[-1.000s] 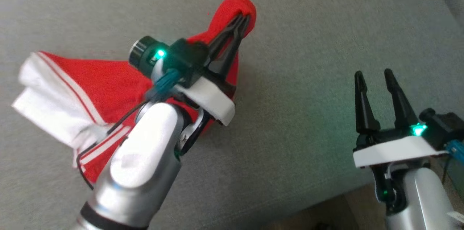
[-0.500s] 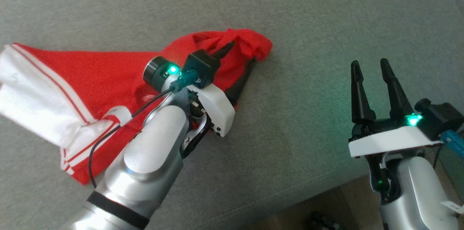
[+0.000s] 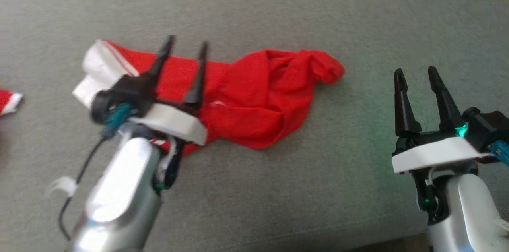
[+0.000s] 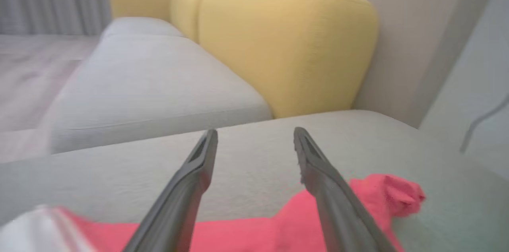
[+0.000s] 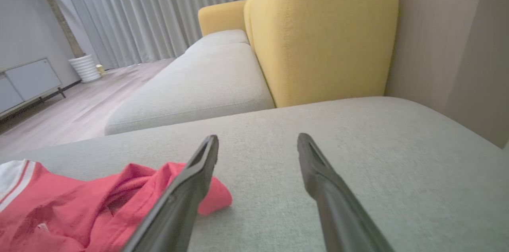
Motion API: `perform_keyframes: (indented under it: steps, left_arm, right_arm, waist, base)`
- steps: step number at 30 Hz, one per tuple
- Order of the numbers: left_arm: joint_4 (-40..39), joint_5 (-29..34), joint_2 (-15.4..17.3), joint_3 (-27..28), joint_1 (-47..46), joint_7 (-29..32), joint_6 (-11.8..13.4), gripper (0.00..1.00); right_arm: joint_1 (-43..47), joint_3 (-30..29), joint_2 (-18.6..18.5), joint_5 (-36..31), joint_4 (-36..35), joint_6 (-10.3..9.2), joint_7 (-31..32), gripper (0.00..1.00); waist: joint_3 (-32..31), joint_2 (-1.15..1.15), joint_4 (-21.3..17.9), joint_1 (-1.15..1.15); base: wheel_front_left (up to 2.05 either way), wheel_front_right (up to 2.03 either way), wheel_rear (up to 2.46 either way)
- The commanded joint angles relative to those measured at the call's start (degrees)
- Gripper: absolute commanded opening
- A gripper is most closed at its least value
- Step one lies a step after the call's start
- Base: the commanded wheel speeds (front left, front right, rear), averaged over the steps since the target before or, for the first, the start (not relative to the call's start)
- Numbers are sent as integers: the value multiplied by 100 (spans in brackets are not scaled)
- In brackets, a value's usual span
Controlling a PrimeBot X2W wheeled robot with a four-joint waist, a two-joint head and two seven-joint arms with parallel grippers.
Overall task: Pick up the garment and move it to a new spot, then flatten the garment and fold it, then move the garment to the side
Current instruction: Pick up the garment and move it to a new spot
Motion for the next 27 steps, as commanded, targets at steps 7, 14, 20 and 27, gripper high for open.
perform_keyframes:
  steps: [7,14,20,27]
  left_arm:
    - [-597,-94,480,929,522,-69,357,100]
    - [-940,-96,637,1379,1207,-71,361,100]
    - [-1141,-27,625,1421,1773,-71,341,100]
    - [-1286,5,643,1364,2321,-62,430,100]
  right_arm:
    - [124,43,-20,-152,-328,-4,178,100]
    - [258,81,-20,-244,-339,-4,298,100]
    - [462,151,-20,-284,-344,-4,389,100]
    - [745,166,-20,-331,-403,-4,486,100]
  waist:
    - [-337,0,546,0]
    - [-567,0,674,0]
    - [-845,0,665,0]
    - [-1152,0,642,0]
  base:
    - [0,0,0]
    - [0,0,0]
    - [0,0,0]
    - [0,0,0]
